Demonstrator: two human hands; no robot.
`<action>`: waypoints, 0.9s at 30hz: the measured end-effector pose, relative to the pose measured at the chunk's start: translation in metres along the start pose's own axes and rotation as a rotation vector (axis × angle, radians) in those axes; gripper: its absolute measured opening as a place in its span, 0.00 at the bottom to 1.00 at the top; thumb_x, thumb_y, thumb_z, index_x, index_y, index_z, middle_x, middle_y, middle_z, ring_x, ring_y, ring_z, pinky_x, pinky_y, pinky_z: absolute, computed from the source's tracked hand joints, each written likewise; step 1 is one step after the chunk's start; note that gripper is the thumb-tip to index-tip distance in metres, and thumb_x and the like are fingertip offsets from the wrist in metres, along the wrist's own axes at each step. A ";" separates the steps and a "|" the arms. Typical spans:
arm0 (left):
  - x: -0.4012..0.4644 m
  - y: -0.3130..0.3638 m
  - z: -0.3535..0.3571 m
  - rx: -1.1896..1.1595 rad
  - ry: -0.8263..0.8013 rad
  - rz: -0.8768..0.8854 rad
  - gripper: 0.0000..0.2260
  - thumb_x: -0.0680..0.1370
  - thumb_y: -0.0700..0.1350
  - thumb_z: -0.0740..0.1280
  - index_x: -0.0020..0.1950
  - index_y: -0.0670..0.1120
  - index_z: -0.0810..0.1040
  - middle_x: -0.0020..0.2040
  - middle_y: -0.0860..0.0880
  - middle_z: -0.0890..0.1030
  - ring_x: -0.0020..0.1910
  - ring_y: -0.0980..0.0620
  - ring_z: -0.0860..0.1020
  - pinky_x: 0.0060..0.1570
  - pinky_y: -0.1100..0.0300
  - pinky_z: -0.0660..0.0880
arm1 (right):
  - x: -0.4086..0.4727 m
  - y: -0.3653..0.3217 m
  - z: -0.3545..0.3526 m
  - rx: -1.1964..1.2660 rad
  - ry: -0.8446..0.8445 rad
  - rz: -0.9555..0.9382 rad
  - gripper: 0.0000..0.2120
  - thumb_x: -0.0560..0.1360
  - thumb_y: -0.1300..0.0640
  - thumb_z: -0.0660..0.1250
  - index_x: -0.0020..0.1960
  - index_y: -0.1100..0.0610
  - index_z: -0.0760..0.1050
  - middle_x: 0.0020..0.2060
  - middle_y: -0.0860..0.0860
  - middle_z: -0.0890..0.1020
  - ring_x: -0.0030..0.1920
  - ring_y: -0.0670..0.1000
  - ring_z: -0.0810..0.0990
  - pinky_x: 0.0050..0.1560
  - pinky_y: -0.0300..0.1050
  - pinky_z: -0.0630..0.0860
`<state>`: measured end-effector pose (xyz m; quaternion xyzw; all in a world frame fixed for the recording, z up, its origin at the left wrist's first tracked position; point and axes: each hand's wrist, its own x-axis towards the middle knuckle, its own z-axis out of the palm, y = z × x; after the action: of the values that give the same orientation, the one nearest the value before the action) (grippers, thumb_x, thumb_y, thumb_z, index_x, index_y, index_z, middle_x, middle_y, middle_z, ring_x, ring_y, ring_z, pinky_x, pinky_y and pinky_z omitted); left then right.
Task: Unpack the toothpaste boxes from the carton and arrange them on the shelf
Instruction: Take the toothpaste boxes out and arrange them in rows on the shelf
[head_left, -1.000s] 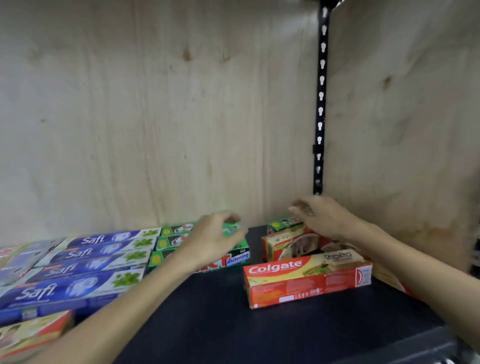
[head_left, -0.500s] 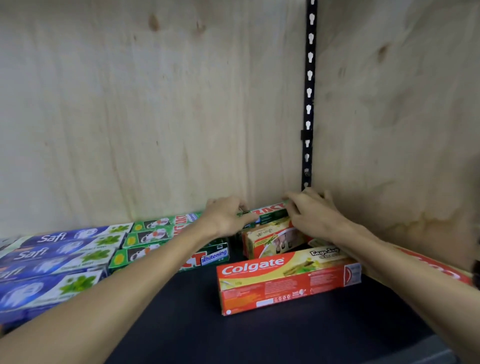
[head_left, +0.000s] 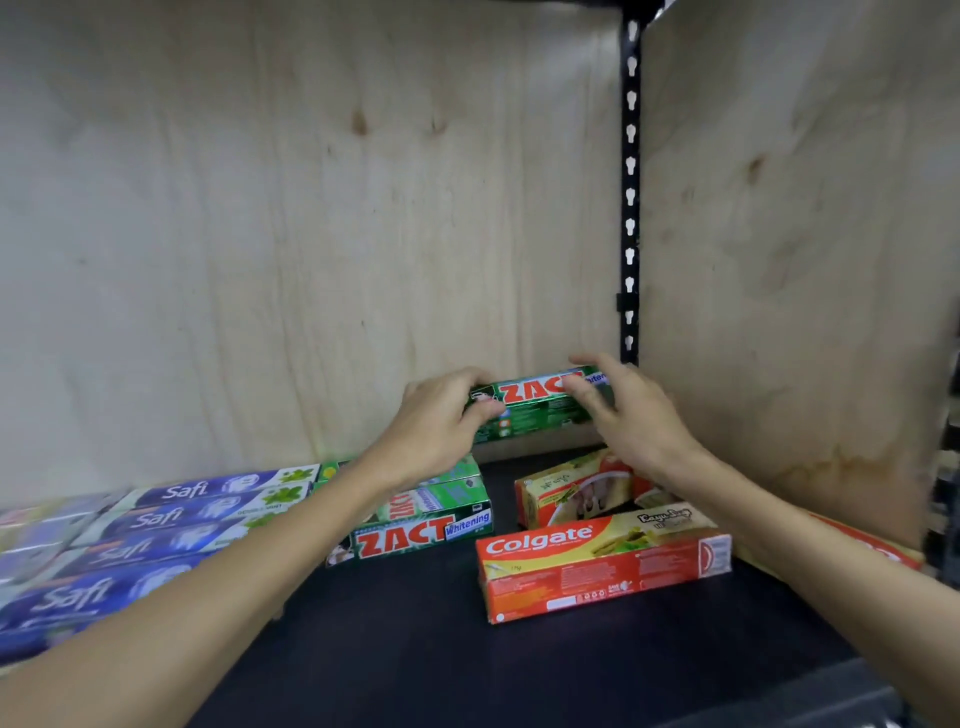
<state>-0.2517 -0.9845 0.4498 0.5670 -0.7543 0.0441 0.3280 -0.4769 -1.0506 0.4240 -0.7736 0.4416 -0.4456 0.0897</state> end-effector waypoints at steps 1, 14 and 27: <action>-0.008 -0.001 -0.007 0.038 0.026 0.030 0.15 0.83 0.54 0.61 0.68 0.50 0.74 0.62 0.52 0.80 0.61 0.52 0.75 0.65 0.47 0.70 | -0.003 -0.006 -0.002 0.010 -0.047 0.024 0.26 0.78 0.31 0.57 0.73 0.40 0.66 0.62 0.49 0.79 0.62 0.53 0.78 0.65 0.65 0.73; -0.161 -0.056 -0.048 0.183 0.011 0.117 0.14 0.77 0.56 0.68 0.60 0.57 0.70 0.61 0.61 0.69 0.63 0.58 0.67 0.63 0.53 0.69 | -0.073 -0.071 0.040 0.085 -0.395 0.030 0.34 0.68 0.37 0.77 0.70 0.46 0.73 0.62 0.42 0.80 0.59 0.42 0.78 0.56 0.36 0.72; -0.182 -0.063 -0.030 0.287 0.146 -0.240 0.33 0.74 0.69 0.65 0.74 0.55 0.65 0.71 0.56 0.70 0.71 0.53 0.65 0.72 0.56 0.58 | -0.075 -0.062 0.043 0.131 -0.431 0.009 0.29 0.70 0.40 0.77 0.68 0.43 0.75 0.56 0.39 0.81 0.52 0.39 0.80 0.57 0.44 0.79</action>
<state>-0.1568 -0.8434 0.3549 0.6892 -0.6414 0.1528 0.3006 -0.4222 -0.9674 0.3863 -0.8416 0.3857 -0.2972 0.2339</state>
